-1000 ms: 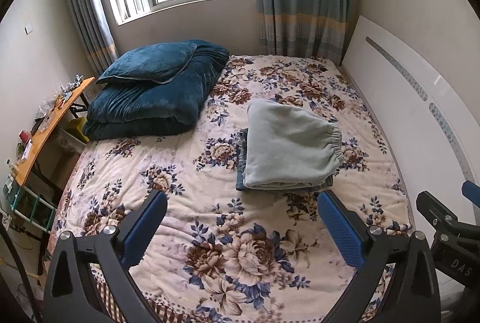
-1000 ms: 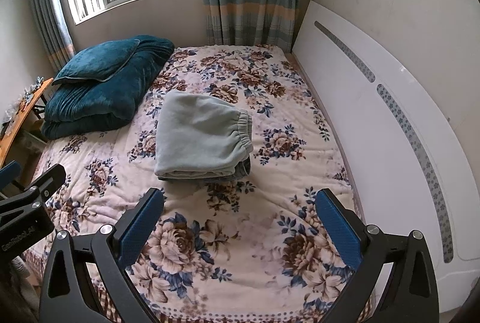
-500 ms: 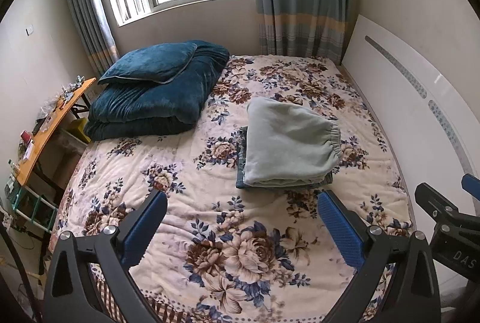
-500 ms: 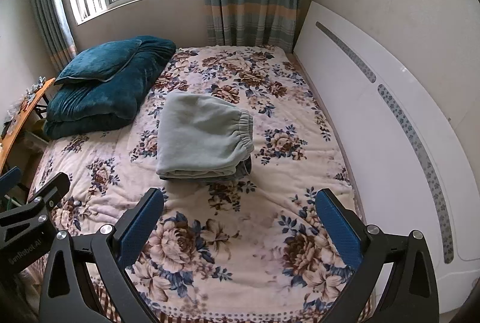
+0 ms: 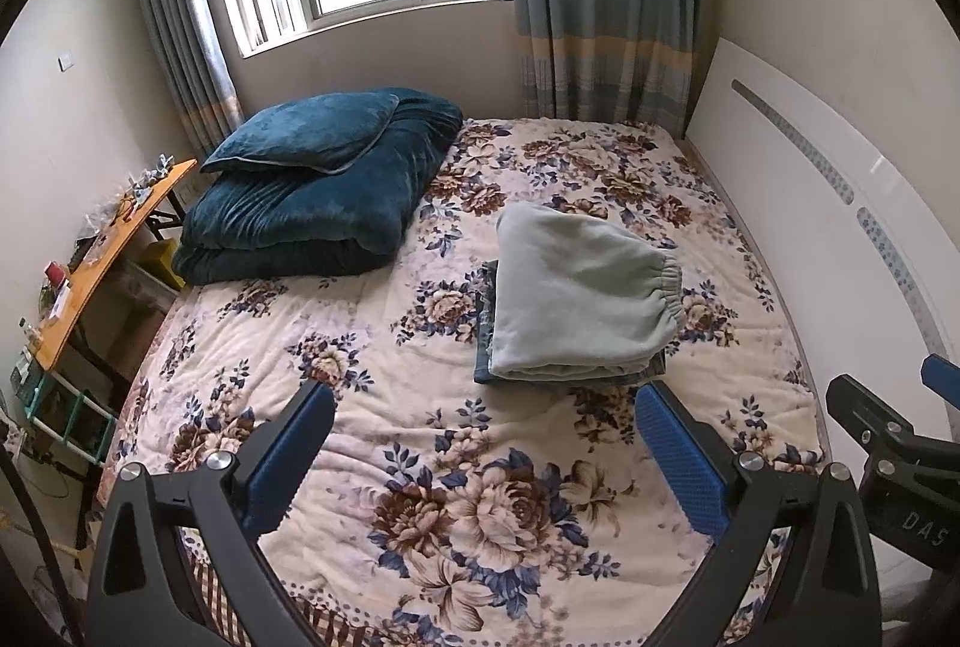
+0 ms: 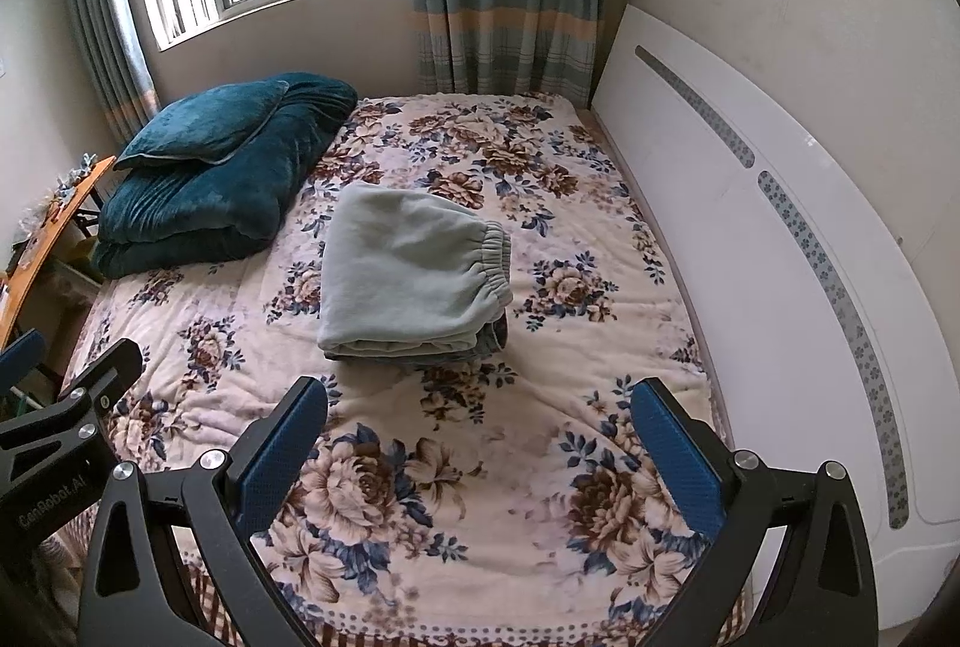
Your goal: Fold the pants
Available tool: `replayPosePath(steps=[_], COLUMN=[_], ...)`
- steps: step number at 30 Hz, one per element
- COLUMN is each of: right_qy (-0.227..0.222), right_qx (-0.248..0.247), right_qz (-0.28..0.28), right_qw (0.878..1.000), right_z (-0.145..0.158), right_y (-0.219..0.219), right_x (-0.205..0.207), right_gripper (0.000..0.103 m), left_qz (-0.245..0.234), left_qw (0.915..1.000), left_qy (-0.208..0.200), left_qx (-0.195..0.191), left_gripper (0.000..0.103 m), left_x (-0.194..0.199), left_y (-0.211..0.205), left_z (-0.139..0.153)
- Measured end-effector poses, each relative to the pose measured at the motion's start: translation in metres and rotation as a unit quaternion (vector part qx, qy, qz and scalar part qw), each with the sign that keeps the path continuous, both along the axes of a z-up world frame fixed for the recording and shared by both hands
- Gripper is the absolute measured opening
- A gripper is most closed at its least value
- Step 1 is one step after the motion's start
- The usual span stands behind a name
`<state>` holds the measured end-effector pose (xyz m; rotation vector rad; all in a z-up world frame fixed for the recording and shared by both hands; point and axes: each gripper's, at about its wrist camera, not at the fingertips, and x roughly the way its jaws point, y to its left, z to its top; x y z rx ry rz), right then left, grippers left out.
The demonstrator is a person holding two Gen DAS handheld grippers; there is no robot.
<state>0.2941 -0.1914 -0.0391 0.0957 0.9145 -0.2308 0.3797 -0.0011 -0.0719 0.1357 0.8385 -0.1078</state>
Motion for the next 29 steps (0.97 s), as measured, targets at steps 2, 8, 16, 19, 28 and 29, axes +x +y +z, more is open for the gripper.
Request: replayPosePath(steps=[2, 8, 16, 19, 28, 29], right_qy=[0.0, -0.001, -0.002, -0.002, -0.001, -0.001], right_qx=[0.002, 0.002, 0.002, 0.002, 0.006, 0.003], right_qz=[0.0, 0.0, 0.001, 0.001, 0.0, 0.001], right_qw=[1.0, 1.0, 1.0, 1.0, 1.0, 1.0], right_z=[0.0, 0.0, 0.0, -0.001, -0.001, -0.002], right_y=[0.0, 0.001, 0.0, 0.0, 0.003, 0.002], right_x=[0.0, 0.001, 0.0, 0.0, 0.0, -0.001], right_gripper=[0.103, 0.103, 0.103, 0.103, 0.103, 0.103], left_qz=[-0.001, -0.001, -0.001, -0.003, -0.006, -0.006], left_qw=[1.0, 1.0, 1.0, 0.9999, 0.9998, 0.9998], left_qy=[-0.002, -0.002, -0.006, -0.01, -0.018, -0.019], left_qx=[0.003, 0.004, 0.003, 0.005, 0.005, 0.005], left_gripper=[0.103, 0.103, 0.103, 0.103, 0.103, 0.103], left_x=[-0.001, -0.002, -0.004, -0.005, -0.005, -0.007], left_y=[-0.001, -0.001, -0.003, -0.004, -0.003, -0.004], left_z=[0.001, 0.001, 0.003, 0.006, 0.011, 0.011])
